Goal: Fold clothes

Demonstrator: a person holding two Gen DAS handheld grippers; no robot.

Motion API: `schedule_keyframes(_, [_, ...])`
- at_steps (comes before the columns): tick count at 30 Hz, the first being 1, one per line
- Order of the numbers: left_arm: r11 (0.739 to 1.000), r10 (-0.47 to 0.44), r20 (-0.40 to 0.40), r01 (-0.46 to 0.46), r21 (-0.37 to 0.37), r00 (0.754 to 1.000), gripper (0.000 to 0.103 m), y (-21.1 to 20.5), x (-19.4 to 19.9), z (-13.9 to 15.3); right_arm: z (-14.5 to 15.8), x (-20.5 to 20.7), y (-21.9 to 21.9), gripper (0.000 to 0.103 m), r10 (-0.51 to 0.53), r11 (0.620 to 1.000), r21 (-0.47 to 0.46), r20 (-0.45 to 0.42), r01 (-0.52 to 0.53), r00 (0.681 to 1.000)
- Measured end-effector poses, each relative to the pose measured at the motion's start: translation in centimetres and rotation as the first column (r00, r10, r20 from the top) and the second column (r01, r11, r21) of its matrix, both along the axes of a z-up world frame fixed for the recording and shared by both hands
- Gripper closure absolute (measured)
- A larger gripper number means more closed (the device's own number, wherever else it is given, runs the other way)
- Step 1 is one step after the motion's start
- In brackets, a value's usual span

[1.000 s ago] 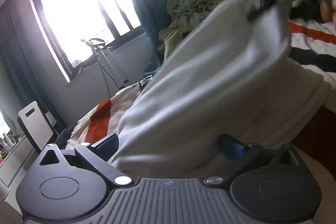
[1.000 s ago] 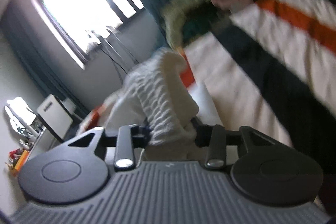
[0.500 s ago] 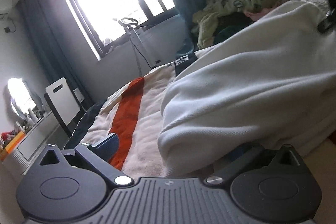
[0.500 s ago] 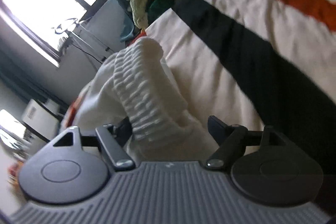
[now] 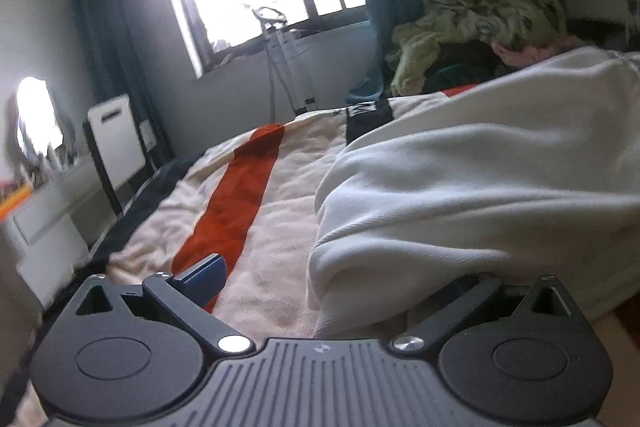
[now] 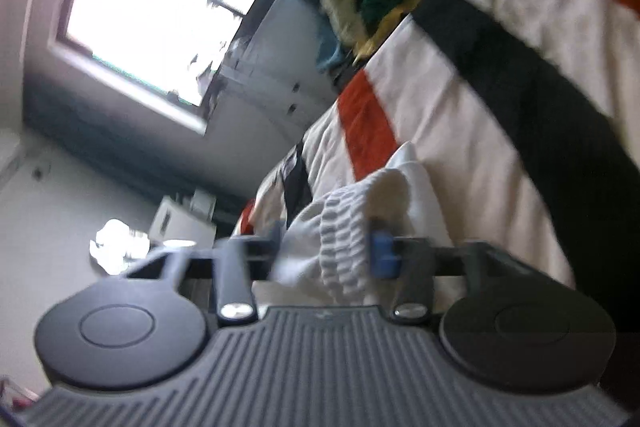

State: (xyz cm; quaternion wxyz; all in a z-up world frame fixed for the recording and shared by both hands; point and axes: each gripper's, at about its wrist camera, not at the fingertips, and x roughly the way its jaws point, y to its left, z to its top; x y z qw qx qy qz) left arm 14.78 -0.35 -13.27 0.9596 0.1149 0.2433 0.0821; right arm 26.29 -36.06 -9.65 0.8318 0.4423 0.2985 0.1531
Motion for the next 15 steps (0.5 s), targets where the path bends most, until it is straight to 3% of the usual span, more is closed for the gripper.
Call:
schedule_keyframes(3, [0.993,0.061,0.011,-0.060,-0.097,0.998,0.000,1.4,-0.2,0.5,0.1,2.0,0.1,0.089,-0.028,0.999,-0.035,0.048,0.029,0.998])
schedule_keyframes(7, [0.974,0.103,-0.006,-0.102,-0.203,0.995,0.000,2.9,-0.2,0.6,-2.0,5.3,0.7,0.089,-0.037,0.982,-0.183,-0.008,0.035,0.999])
schedule_keyframes(11, [0.977,0.101,0.006,-0.098,-0.188,0.995,0.000,2.6,-0.2,0.7,-5.5,6.4,0.7,0.088,-0.042,0.980,-0.198,-0.047,0.032,0.998])
schedule_keyframes(15, [0.981,0.101,0.012,-0.098,-0.165,0.995,0.000,2.4,-0.2,0.8,-4.8,5.9,-0.2,0.086,-0.051,0.990,-0.131,-0.047,0.044,0.998])
